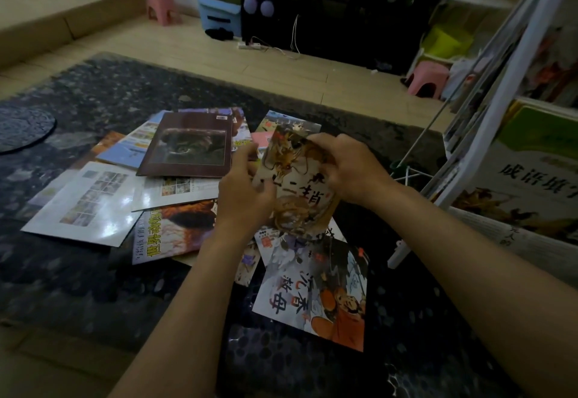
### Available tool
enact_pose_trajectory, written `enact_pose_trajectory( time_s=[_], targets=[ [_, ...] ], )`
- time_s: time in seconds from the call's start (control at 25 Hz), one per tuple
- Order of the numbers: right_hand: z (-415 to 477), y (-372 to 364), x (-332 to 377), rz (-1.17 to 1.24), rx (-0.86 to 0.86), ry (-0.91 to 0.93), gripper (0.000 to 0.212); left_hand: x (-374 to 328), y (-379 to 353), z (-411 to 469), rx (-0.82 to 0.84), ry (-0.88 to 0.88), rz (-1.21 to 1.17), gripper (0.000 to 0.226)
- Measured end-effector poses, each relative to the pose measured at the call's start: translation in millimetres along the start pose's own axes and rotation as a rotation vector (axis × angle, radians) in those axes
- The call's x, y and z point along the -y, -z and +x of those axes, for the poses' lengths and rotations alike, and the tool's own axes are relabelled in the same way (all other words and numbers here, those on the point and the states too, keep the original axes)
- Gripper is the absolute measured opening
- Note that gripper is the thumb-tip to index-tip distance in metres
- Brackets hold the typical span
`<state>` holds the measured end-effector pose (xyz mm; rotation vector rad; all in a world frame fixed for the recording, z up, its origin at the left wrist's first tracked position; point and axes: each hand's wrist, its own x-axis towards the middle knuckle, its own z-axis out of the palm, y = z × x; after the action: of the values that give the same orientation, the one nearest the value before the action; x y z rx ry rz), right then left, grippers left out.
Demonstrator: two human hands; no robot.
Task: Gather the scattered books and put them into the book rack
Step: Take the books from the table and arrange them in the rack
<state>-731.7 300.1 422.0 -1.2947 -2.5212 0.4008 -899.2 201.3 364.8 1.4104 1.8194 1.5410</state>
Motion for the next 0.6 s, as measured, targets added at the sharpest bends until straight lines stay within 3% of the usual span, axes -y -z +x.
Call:
enact_pose_trajectory(
  time_s=[0.08, 0.16, 0.24, 0.32, 0.44, 0.6],
  targets=[
    [-5.8, -1.1, 10.6, -0.156, 0.050, 0.124, 0.060, -2.5, -0.1, -0.6, 0.044, -0.141, 0.008, 0.081],
    [-11.8, -5.0, 19.3, -0.281, 0.007, 0.245, 0.060, -2.3, 0.7, -0.6, 0.044, -0.227, 0.069, 0.088],
    [-14.3, -6.0, 21.8, -0.355, -0.063, 0.262, 0.054, 1.9, 1.2, 0.8, 0.008, -0.240, 0.136, 0.073],
    [-15.4, -7.4, 17.8, -0.404, -0.101, 0.163, 0.051, 5.0, 0.7, 2.4, -0.005, -0.215, 0.156, 0.059],
    [-21.3, -12.2, 11.4, -0.358, -0.088, 0.040, 0.054, 1.0, -0.7, 2.7, 0.017, -0.203, 0.142, 0.054],
    [-25.5, -3.0, 13.6, -0.280, -0.140, 0.054, 0.048, -11.8, -0.3, 3.4, 0.013, -0.191, 0.114, 0.054]
  ],
)
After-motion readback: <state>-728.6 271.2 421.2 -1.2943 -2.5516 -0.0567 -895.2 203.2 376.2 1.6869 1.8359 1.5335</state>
